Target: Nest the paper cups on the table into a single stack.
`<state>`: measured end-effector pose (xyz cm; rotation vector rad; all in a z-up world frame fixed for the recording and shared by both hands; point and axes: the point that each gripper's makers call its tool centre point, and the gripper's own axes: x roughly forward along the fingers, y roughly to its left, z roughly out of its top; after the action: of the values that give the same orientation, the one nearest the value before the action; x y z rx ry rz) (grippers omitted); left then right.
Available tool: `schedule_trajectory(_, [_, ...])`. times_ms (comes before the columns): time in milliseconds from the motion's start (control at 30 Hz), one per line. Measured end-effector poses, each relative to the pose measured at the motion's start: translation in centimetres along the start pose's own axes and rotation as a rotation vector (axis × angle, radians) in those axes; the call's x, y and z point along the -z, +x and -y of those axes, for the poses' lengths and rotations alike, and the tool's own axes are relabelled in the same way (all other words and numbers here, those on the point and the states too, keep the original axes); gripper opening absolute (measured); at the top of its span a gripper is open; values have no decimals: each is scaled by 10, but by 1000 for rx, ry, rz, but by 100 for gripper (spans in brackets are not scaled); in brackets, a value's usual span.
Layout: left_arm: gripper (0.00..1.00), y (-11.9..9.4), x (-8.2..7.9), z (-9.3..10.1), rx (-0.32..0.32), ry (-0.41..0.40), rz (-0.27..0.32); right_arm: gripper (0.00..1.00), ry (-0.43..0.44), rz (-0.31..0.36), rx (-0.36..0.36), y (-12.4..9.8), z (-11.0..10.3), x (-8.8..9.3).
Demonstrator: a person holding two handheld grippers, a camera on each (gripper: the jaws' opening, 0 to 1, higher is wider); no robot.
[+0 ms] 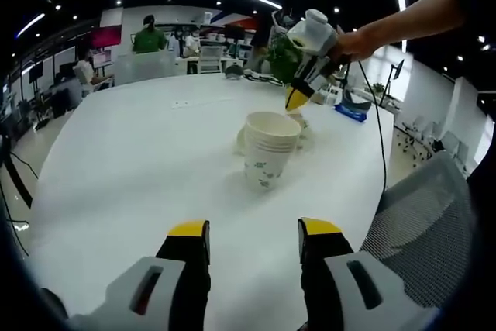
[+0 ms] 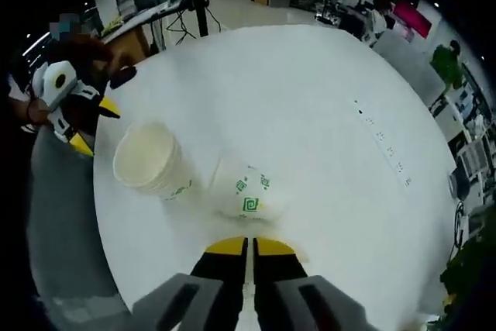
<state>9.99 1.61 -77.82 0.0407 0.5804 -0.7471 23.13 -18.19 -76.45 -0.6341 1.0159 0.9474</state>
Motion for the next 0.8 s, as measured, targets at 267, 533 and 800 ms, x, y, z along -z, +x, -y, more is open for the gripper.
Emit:
schedule_trajectory(267, [44, 0, 0, 1, 1, -1, 0, 6, -33, -20, -3, 5, 2, 9])
schedule_trajectory(533, [44, 2, 2, 1, 3, 3, -4, 32, 11, -71, 112, 3, 29, 26])
schedule_trajectory(800, [43, 1, 1, 2, 3, 2, -7, 51, 248, -105, 179, 23, 44, 47])
